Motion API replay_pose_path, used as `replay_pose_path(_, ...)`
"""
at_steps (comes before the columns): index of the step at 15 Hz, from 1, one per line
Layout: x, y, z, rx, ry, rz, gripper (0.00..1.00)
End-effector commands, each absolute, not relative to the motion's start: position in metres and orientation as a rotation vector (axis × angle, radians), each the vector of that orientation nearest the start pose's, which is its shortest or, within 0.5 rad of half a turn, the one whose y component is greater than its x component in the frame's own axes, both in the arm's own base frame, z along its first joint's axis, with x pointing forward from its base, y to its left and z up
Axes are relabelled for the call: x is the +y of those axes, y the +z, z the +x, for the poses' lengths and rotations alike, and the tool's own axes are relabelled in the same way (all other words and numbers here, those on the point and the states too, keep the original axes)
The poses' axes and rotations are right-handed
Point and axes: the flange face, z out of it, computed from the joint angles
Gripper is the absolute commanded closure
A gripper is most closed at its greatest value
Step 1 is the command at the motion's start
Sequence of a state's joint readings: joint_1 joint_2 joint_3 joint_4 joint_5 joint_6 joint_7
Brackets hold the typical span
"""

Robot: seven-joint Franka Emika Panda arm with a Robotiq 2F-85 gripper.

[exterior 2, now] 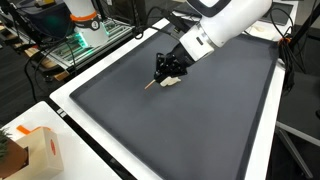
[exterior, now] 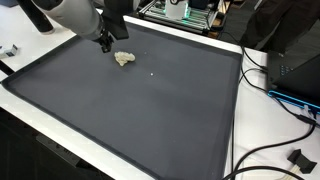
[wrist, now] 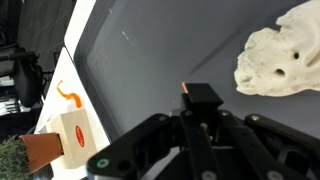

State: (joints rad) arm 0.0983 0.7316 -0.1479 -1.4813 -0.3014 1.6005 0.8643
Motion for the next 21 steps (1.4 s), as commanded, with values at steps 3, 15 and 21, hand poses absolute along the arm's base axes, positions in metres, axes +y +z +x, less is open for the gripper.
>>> replay_pose_path(3, -0.045, 0.213, 0.648, -0.875, -0.553, 2.295, 0.97)
replay_pose_path(15, -0.034, 0.204, 0.653, -0.679, -0.615, 2.334, 0.97)
replay_pose_path(21, -0.033, 0.203, 0.653, -0.555, -0.677, 2.334, 0.97)
